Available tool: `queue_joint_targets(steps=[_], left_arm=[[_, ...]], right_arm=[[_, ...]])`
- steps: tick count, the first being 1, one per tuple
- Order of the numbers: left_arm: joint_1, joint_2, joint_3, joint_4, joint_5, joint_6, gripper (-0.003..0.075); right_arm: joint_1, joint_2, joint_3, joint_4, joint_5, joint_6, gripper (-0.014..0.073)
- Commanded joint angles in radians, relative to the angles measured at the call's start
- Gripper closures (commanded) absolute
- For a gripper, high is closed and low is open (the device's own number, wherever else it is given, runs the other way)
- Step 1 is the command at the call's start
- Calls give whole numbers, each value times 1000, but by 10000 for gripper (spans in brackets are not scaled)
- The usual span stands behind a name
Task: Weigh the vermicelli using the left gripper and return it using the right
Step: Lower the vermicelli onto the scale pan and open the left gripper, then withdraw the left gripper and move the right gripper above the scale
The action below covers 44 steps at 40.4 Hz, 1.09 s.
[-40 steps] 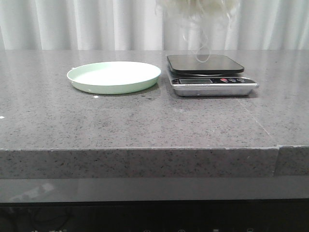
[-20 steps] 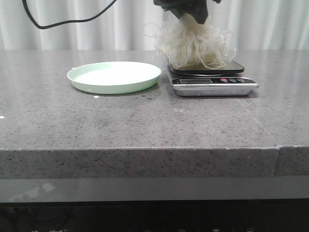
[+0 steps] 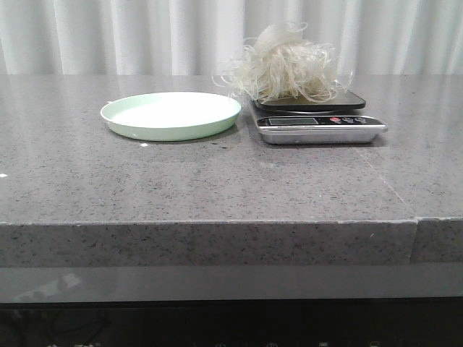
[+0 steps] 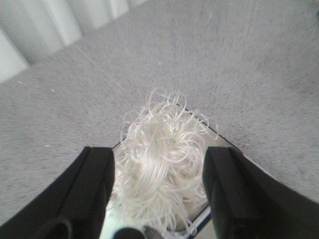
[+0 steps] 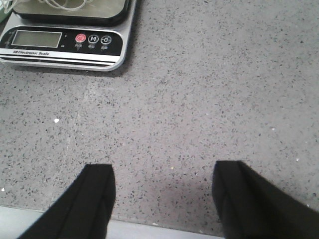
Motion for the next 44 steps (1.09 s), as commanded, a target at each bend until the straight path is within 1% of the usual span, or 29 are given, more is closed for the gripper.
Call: queue_joint_targets(steps=[1,5,11,19,28,38,44], left_arm=[[-7,-158,-24,2,34,-5,247],[-7,-256,21,2,85,-5,247],[-7,-424,159,2,91,-5,247],[-7,-652,412,2,59,-5,247],[-7,-893,700,-16,-19,-5,247],[-7,-1107,941,-50,-35,-5,247],[-7,-1182,1032,-62,-40,-5,247]], right_arm=[[-5,-1,-33,-1,-52,-6,54],[-5,-1,-33,-1,-52,-6,54],[-5,-1,-33,-1,-52,-6,54],[-5,-1,-33,-1,-52,-6,54],[-5,-1,-33,-1,-52,-6,54],[-5,-1,-33,-1,-52,-6,54],[-5,-1,-33,-1,-52,-6,54]])
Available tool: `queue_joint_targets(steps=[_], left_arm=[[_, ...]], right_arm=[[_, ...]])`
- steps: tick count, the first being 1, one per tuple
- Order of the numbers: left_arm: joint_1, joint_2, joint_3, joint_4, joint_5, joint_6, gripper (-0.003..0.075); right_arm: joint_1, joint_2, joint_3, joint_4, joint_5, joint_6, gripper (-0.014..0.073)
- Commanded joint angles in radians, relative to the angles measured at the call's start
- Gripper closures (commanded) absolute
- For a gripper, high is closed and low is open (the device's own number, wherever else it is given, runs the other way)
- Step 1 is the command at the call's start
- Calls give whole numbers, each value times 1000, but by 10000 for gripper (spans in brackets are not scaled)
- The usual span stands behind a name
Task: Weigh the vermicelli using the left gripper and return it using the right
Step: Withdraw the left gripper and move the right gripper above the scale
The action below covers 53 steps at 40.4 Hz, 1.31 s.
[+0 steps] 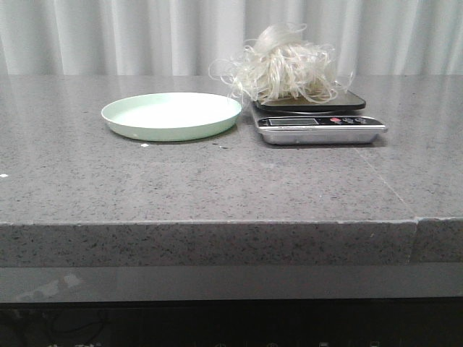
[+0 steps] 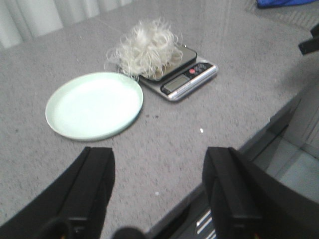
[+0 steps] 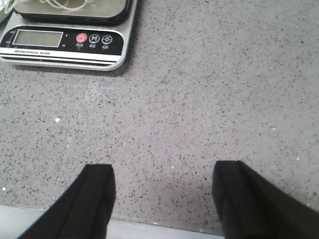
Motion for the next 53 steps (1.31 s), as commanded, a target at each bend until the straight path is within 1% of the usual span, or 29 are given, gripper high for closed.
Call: queue_joint_targets(steps=[1,8,20,33,42,53], left_arm=[[-7,-34,30,-19,-87,-5,247],[-7,-45,62,-19,-89,-5,247],[-7,-45,62,-17,-89,-5,247],[-7,-45,62,-17,-87,-5,247],[-7,-45,62,-17,-87,-5,247],[-7,-45,62,-17,-87,-5,247]], right_arm=[[-5,-1,-33,-1,-52,-6,54],[-5,-1,-33,-1,-52,-6,54],[-5,-1,-33,-1,-54,-6,54],[-5,2,-42,12,-101,-6,54],[30,101,-203,19,-7,-38,54],[163,312,-433,19,-1,-78,54]])
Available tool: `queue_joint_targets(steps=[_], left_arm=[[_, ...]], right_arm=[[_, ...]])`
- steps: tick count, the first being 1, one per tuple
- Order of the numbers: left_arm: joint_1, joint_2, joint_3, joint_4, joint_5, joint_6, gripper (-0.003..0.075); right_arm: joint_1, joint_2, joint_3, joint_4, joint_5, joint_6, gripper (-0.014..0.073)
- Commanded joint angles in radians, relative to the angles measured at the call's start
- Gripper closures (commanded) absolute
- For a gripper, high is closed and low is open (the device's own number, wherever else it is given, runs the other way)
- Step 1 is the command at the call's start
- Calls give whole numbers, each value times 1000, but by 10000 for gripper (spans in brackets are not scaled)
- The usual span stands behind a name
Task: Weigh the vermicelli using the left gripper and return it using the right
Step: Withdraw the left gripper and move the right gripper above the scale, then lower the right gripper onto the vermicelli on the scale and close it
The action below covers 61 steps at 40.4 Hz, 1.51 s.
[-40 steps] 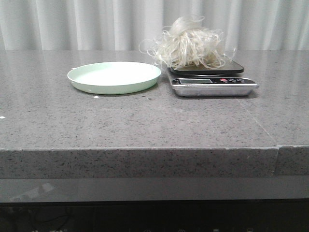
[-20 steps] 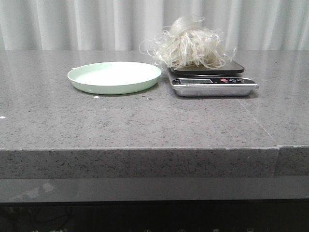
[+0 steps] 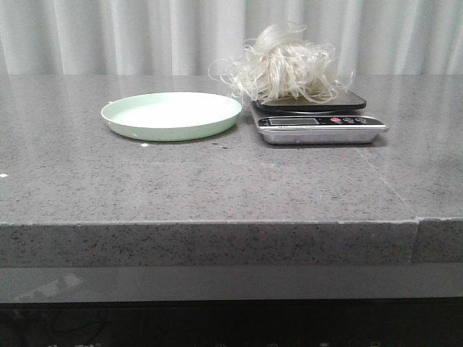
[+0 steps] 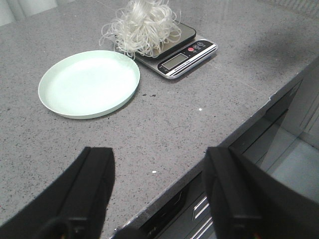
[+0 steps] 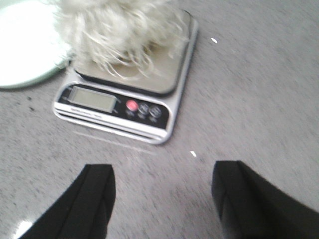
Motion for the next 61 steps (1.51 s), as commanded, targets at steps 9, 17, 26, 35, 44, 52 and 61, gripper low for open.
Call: queue_joint_targets(steps=[9,17,26,35,44,52,61], left_arm=[[-7,3,-25,-11,-76,-5,247],[-7,3,-25,-11,-76,-5,247],[-7,3,-25,-11,-76,-5,247],[-7,3,-25,-11,-76,-5,247],[-7,3,-25,-11,-74,-5,247],[-7,3,-25,-11,-74,-5,247],[-7,3,-25,-11,-74,-5,247]], right_arm=[[77,252,-291,12,-42,-19,54],[86,439,-479,58,6,-19,54],[86,629,-662,82,87,-45,54],[86,753,-744,81,103,-112,55],[86,792,-747,80,105,-112,106],[86,795,-747,80,114,-112,412],[86,790,-768,80,136,-112,456]])
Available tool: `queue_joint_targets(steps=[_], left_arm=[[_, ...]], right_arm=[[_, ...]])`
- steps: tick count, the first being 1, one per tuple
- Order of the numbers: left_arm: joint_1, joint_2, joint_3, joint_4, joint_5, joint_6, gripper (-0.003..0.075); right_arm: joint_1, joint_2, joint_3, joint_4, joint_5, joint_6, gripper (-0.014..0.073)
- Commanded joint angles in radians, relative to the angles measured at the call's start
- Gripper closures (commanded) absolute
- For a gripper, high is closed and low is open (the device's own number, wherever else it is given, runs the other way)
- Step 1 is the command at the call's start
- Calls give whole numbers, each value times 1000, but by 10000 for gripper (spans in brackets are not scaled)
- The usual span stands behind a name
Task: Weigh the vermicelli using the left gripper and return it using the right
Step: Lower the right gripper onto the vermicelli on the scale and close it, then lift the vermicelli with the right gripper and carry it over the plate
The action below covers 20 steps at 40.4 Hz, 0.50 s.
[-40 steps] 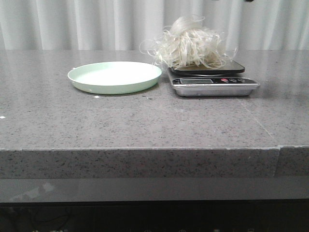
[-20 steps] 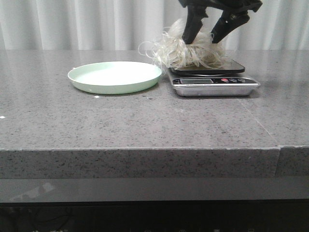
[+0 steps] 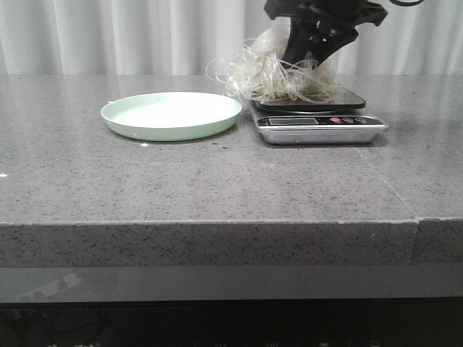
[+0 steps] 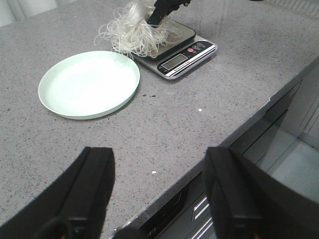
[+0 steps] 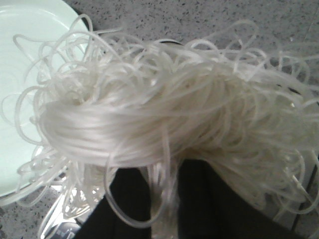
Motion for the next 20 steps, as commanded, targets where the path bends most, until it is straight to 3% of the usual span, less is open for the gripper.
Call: queue_joint_targets(steps=[1,20], left_arm=[[-7,5,-25,-11,-73,-5,247],[-7,5,-25,-11,-69,-5,247]], right_arm=[[-2,-50,-51,2,-3,-14,456],[93,-116,-263,24,68,-14,456]])
